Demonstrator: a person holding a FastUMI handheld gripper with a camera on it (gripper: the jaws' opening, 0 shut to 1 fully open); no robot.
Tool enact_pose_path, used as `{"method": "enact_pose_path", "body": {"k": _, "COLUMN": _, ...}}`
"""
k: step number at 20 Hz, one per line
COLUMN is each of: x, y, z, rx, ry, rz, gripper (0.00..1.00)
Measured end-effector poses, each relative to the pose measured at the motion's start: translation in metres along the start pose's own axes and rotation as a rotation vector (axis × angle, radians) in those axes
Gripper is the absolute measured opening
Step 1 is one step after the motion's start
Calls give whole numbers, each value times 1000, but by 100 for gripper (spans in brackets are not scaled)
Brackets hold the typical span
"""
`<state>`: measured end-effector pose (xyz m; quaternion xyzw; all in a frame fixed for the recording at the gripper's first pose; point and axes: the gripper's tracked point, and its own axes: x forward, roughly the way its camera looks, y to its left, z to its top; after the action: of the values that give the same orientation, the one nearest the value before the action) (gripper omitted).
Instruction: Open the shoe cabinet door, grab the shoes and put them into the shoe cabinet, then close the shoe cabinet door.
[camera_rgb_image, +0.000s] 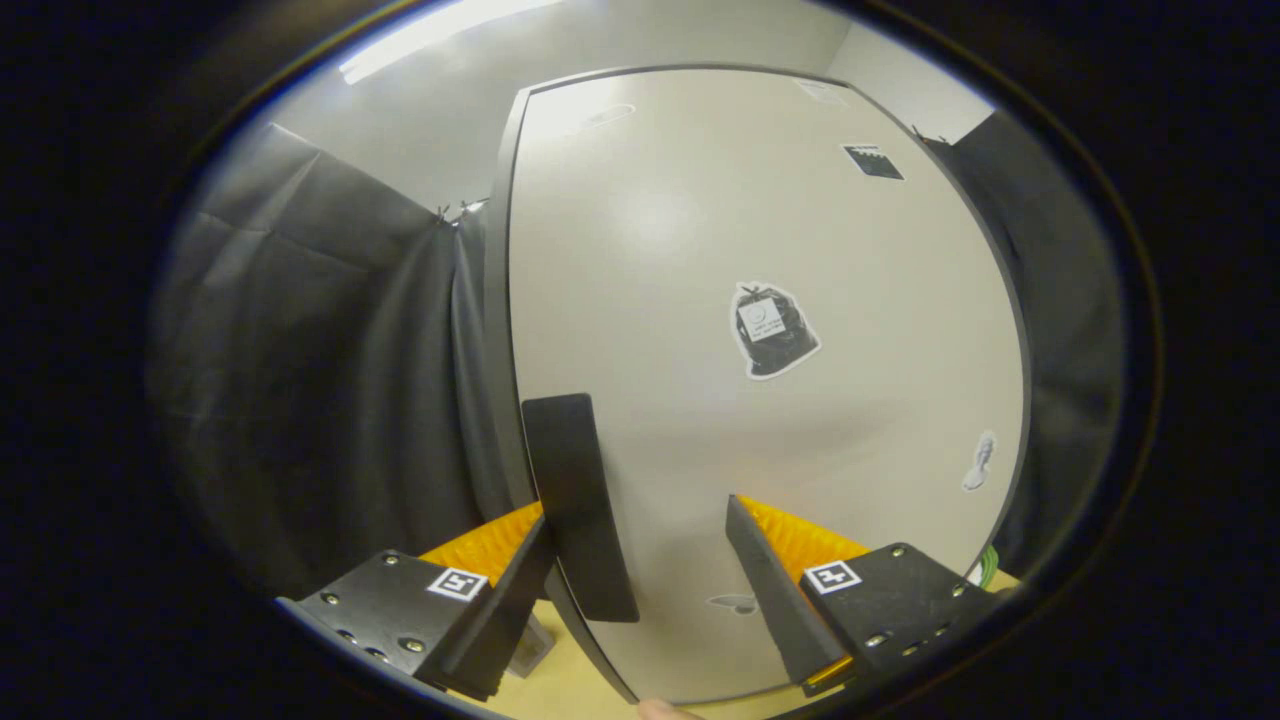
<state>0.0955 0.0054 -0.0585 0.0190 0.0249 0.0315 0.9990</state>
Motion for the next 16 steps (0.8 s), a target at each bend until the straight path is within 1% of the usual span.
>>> {"method": "enact_pose_path", "body": {"k": 8, "x": 2, "y": -1, "z": 0, "rx": -6, "ry": -8, "rz": -23, "gripper": 99}}
{"method": "enact_pose_path", "body": {"k": 13, "x": -2, "y": -1, "z": -1, "rx": 30, "ry": 21, "rz": -48, "gripper": 99}}
{"method": "enact_pose_path", "body": {"k": 16, "x": -16, "y": 1, "z": 9, "rx": 56, "ry": -2, "rz": -46, "gripper": 99}}
